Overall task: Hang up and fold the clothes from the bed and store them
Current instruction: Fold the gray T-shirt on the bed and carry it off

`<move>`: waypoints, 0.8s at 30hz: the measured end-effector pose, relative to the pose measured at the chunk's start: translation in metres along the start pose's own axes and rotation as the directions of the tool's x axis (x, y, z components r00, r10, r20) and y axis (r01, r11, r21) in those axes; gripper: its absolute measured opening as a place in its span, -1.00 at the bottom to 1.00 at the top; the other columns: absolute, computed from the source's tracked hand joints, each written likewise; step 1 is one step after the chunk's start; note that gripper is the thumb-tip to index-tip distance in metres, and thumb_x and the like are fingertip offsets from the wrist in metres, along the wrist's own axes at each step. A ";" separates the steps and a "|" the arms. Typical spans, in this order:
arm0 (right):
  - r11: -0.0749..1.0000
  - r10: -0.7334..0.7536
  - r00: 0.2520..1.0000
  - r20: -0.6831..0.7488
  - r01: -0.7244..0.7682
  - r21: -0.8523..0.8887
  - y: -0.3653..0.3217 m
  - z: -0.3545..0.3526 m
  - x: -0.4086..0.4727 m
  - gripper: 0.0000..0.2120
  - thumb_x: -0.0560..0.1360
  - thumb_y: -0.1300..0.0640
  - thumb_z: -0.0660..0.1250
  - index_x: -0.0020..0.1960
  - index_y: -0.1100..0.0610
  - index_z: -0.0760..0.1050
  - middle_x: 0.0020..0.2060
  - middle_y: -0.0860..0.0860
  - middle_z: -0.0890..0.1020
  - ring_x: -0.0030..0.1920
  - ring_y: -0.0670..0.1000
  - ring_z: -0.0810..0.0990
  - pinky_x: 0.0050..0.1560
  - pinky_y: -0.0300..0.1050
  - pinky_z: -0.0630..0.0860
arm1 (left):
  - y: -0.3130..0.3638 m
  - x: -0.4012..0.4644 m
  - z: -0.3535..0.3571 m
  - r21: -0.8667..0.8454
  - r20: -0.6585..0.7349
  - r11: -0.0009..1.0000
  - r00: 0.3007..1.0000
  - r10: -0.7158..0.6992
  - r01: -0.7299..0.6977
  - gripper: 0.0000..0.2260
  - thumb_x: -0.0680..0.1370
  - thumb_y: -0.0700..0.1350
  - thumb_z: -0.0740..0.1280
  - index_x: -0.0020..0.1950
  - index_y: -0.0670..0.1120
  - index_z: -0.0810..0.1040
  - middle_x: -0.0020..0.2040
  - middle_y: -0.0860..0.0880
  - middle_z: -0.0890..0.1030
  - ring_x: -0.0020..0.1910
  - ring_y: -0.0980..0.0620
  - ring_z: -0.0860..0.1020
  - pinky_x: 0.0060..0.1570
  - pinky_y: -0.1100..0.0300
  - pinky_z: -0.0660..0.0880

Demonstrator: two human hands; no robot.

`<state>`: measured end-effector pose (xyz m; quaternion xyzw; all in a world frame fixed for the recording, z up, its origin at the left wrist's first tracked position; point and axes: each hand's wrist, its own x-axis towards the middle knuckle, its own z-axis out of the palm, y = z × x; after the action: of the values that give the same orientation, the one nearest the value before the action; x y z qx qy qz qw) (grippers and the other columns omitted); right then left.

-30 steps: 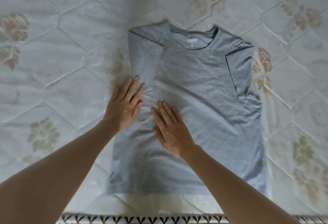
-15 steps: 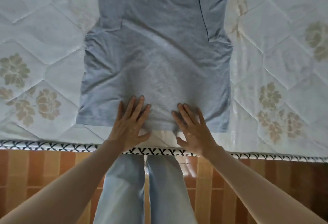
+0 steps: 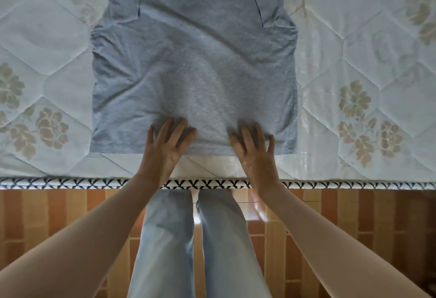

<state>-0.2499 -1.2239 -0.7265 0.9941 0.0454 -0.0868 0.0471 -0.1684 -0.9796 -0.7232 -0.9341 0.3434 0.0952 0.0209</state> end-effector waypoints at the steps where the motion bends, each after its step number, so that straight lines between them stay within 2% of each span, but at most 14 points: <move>1: 1.000 0.013 1.000 0.002 -0.013 0.010 -0.002 -0.001 0.003 -0.26 0.34 0.31 0.28 0.51 0.10 0.25 0.38 0.21 0.29 0.37 0.38 0.40 0.17 0.44 0.44 | -0.001 0.000 -0.001 0.003 0.001 1.000 1.000 -0.014 0.014 -0.39 0.41 -0.34 0.35 0.45 -0.06 0.39 0.41 -0.17 0.42 0.34 -0.28 0.43 0.19 -0.35 0.40; 3: 0.999 0.031 1.000 0.001 -0.031 0.023 -0.004 -0.001 0.009 -0.26 0.29 0.30 0.40 0.44 0.14 0.28 0.32 0.22 0.37 0.32 0.38 0.45 0.19 0.43 0.44 | -0.006 0.000 -0.004 -0.028 -0.017 0.999 0.999 -0.040 0.040 -0.41 0.39 -0.36 0.41 0.41 -0.13 0.43 0.34 -0.19 0.47 0.27 -0.26 0.49 0.16 -0.27 0.46; 5: 0.999 0.039 0.999 -0.010 -0.039 0.019 -0.004 0.000 0.012 -0.26 0.22 0.28 0.52 0.34 0.16 0.32 0.27 0.23 0.46 0.26 0.39 0.48 0.20 0.42 0.44 | -0.011 -0.001 -0.010 -0.053 -0.046 0.996 0.997 -0.068 0.066 -0.48 0.35 -0.39 0.43 0.30 -0.21 0.48 0.21 -0.22 0.54 0.13 -0.26 0.54 0.04 -0.16 0.53; 6: 0.999 0.044 0.999 -0.028 -0.044 0.009 -0.004 0.001 0.013 -0.32 0.25 0.28 0.52 0.31 0.17 0.35 0.25 0.23 0.48 0.23 0.39 0.50 0.21 0.41 0.43 | -0.014 -0.001 -0.012 -0.053 -0.055 0.995 0.995 -0.087 0.084 -0.53 0.34 -0.39 0.44 0.23 -0.22 0.49 0.15 -0.22 0.55 0.05 -0.26 0.55 -0.03 -0.11 0.53; 7: 0.999 0.046 0.997 -0.055 -0.046 -0.002 -0.005 0.003 0.013 -0.42 0.31 0.29 0.48 0.28 0.18 0.38 0.23 0.23 0.48 0.20 0.39 0.51 0.21 0.40 0.43 | -0.018 -0.001 -0.016 -0.048 -0.053 0.993 0.992 -0.111 0.108 -0.57 0.32 -0.40 0.44 0.16 -0.21 0.50 0.08 -0.21 0.56 -0.01 -0.25 0.54 -0.10 -0.08 0.52; 9: 0.999 0.049 0.996 -0.072 -0.050 -0.018 -0.007 0.007 0.012 -0.60 0.45 0.33 0.26 0.28 0.19 0.40 0.23 0.24 0.42 0.20 0.41 0.51 0.20 0.41 0.43 | -0.024 0.000 -0.017 -0.031 -0.036 0.987 0.987 -0.158 0.157 -0.60 0.24 -0.43 0.46 0.04 -0.21 0.52 -0.04 -0.20 0.54 -0.12 -0.25 0.51 -0.19 -0.06 0.50; 11: 0.999 0.040 0.997 -0.059 -0.041 -0.010 -0.010 0.007 0.013 -0.58 0.48 0.33 0.03 0.31 0.20 0.37 0.25 0.26 0.36 0.25 0.43 0.48 0.19 0.42 0.44 | -0.028 0.002 -0.017 -0.026 -0.001 0.983 0.984 -0.179 0.179 -0.58 0.17 -0.47 0.46 -0.04 -0.22 0.52 -0.10 -0.20 0.52 -0.16 -0.25 0.50 -0.23 -0.06 0.50; 12: 0.999 0.034 0.998 -0.047 -0.035 -0.013 -0.010 0.007 0.013 -0.55 0.47 0.32 -0.01 0.32 0.21 0.36 0.25 0.26 0.35 0.26 0.44 0.48 0.18 0.43 0.45 | -0.030 0.002 -0.017 -0.037 0.000 0.984 0.985 -0.175 0.174 -0.59 0.15 -0.48 0.44 -0.06 -0.22 0.53 -0.12 -0.20 0.53 -0.17 -0.25 0.51 -0.24 -0.06 0.50; 13: 0.999 0.026 0.999 -0.036 -0.026 -0.024 -0.010 0.007 0.012 -0.54 0.46 0.32 0.00 0.33 0.21 0.36 0.26 0.27 0.34 0.27 0.44 0.47 0.18 0.43 0.46 | -0.032 0.002 -0.018 -0.057 -0.007 0.984 0.986 -0.168 0.168 -0.61 0.16 -0.49 0.42 -0.08 -0.23 0.54 -0.14 -0.19 0.54 -0.19 -0.25 0.52 -0.24 -0.06 0.51; 16: 0.999 -0.032 0.998 -0.046 0.030 -0.041 -0.004 0.008 0.010 -0.54 0.43 0.25 0.23 0.33 0.22 0.42 0.25 0.28 0.36 0.24 0.44 0.48 0.17 0.39 0.48 | -0.039 0.003 -0.019 -0.117 -0.042 0.986 0.991 -0.126 0.120 -0.67 0.19 -0.50 0.37 -0.12 -0.23 0.58 -0.20 -0.17 0.57 -0.22 -0.23 0.56 -0.28 -0.03 0.51; 20: 0.997 -0.077 0.996 -0.035 0.075 -0.032 0.006 0.004 0.016 -0.51 0.41 0.22 0.29 0.34 0.21 0.38 0.22 0.26 0.41 0.18 0.40 0.54 0.12 0.30 0.54 | -0.058 0.006 -0.028 -0.179 -0.010 0.981 0.997 -0.071 0.068 -0.67 0.17 -0.51 0.32 -0.15 -0.25 0.62 -0.23 -0.18 0.60 -0.26 -0.23 0.59 -0.31 -0.06 0.57; 24: 0.999 0.039 0.999 0.001 -0.039 -0.030 -0.004 -0.014 0.026 -0.53 0.32 0.32 0.34 0.23 0.24 0.42 0.07 0.23 0.58 0.06 0.31 0.62 -0.01 0.15 0.64 | -0.085 0.009 -0.043 -0.152 0.113 0.982 0.989 -0.096 0.113 -0.63 0.06 -0.54 0.44 -0.24 -0.21 0.63 -0.34 -0.15 0.60 -0.38 -0.20 0.59 -0.37 -0.01 0.55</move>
<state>-0.2228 -1.2160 -0.7175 0.9939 0.0270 -0.0862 0.0635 -0.1004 -0.9249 -0.6849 -0.9433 0.2837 0.1698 -0.0300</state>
